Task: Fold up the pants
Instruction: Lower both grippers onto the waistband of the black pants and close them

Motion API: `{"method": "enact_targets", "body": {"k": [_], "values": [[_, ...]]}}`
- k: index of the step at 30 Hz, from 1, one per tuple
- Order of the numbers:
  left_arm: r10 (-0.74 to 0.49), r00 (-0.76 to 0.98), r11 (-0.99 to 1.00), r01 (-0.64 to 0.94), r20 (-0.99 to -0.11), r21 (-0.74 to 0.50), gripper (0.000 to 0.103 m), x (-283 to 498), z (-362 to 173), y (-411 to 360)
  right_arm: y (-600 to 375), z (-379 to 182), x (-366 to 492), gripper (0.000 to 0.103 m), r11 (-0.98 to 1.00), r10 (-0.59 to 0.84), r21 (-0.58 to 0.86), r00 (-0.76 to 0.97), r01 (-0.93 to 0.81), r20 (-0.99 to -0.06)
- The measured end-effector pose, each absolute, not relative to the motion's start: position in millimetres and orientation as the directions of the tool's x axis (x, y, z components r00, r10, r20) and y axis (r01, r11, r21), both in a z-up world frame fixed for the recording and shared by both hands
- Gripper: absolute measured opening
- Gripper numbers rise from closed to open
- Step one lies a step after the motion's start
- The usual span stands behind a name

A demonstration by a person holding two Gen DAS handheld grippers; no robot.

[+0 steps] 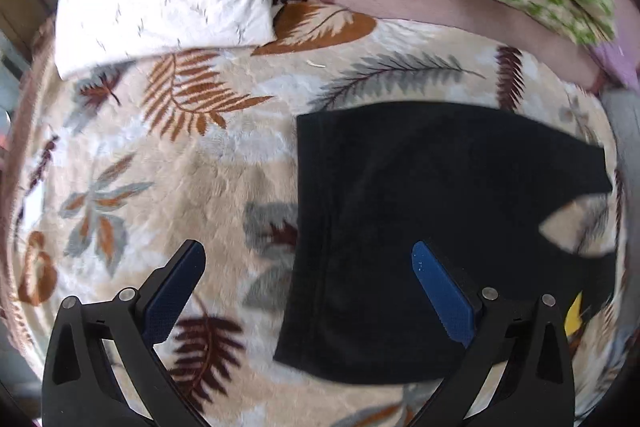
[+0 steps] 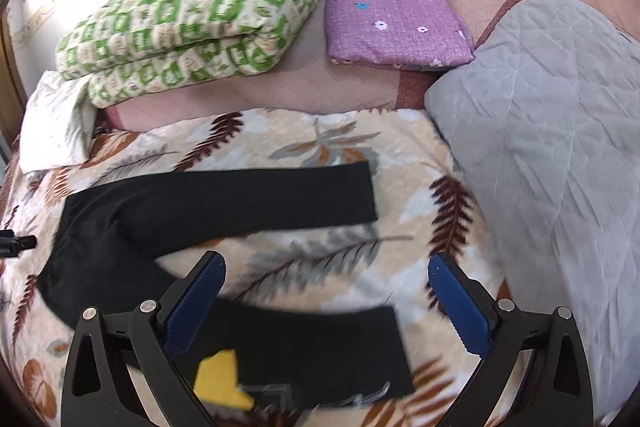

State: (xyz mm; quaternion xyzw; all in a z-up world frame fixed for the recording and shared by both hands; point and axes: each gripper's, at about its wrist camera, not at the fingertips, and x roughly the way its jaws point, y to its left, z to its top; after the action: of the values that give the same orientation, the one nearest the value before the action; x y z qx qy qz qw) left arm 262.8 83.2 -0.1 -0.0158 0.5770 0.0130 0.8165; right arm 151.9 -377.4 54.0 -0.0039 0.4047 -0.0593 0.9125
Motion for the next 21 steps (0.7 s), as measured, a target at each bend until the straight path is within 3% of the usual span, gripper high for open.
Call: {"method": "enact_targets", "body": {"k": [8,21], "values": [[-0.176,0.22,0.958,-0.187,-0.959,-0.219,0.103,327.4,-44.6,117.6,-404.5,19.6,211.8,0.101,0.988,-0.098,0.001,0.623,0.156,-0.776],[-0.252,0.194,0.959,-0.083,-0.948,-0.272,0.103,351.4,-50.6,94.7,-443.3,-3.5,277.5,0.101,0.978,0.003,0.123,0.577,0.169,-0.817]]}}
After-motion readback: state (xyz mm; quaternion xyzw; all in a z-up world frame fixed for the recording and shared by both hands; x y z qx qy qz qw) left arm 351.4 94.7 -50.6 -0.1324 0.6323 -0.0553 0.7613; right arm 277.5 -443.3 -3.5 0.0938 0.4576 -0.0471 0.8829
